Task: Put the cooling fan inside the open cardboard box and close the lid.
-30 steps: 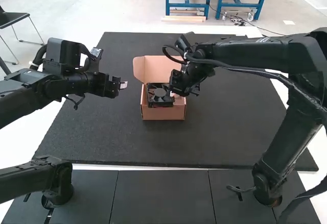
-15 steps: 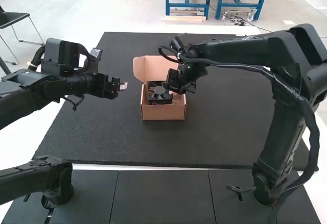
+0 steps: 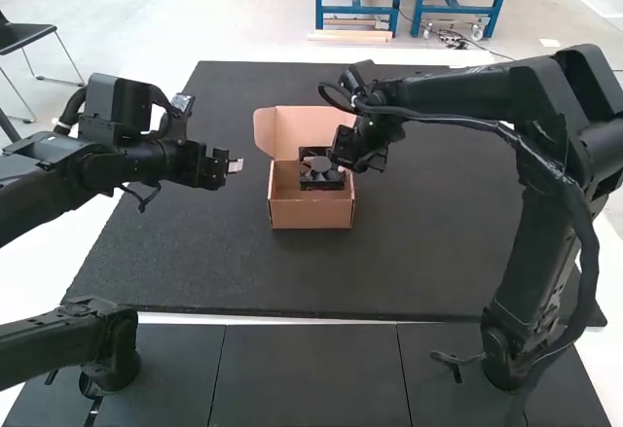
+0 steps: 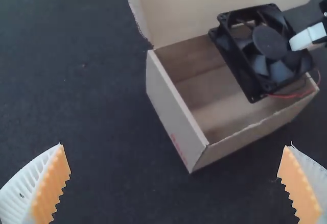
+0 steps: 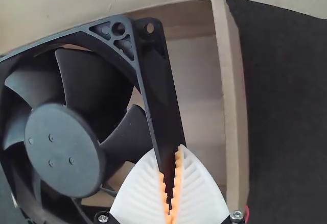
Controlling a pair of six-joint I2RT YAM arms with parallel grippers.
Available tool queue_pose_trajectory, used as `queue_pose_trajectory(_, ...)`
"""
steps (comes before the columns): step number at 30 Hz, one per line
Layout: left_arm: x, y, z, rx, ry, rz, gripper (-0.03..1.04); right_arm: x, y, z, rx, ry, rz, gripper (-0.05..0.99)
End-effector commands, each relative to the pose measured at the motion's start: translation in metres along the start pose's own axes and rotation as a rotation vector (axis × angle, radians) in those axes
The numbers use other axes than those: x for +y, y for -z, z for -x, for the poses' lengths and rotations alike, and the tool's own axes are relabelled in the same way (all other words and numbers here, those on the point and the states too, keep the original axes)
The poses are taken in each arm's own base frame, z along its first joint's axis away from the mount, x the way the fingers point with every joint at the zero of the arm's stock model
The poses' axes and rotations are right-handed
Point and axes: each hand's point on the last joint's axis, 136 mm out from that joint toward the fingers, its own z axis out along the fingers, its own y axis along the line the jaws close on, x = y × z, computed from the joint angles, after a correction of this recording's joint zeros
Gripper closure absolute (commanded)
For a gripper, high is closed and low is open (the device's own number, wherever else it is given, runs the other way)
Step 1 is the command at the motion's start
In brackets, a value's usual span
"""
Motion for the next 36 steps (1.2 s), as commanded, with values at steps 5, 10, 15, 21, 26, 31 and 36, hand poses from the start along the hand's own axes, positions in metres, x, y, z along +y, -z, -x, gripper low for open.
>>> queue_pose_trajectory(5,-0.004,0.008,0.011,-0.042,0.006,-0.013,0.05,0.014,-0.005,0.008,-0.017,0.034,0.021,0.96)
queue_pose_trajectory(10,-0.004,0.008,0.012,-0.045,0.01,-0.015,0.05,0.019,-0.011,0.008,-0.008,0.047,0.023,0.96)
queue_pose_trajectory(15,-0.004,0.008,0.013,-0.048,0.015,-0.014,0.05,0.028,-0.016,0.004,0.006,0.064,0.034,0.96)
queue_pose_trajectory(21,-0.004,0.009,0.014,-0.053,0.013,-0.015,0.05,0.037,-0.021,-0.005,0.028,0.095,0.041,0.96)
queue_pose_trajectory(26,-0.004,0.008,0.014,-0.053,0.016,-0.015,0.05,0.034,-0.024,-0.011,0.043,0.121,0.029,0.96)
queue_pose_trajectory(31,-0.004,0.008,0.015,-0.056,0.016,-0.015,0.05,0.024,-0.028,-0.017,0.057,0.136,0.003,0.96)
queue_pose_trajectory(36,-0.004,0.009,0.015,-0.057,0.017,-0.016,0.05,0.02,-0.032,-0.021,0.067,0.136,-0.008,0.96)
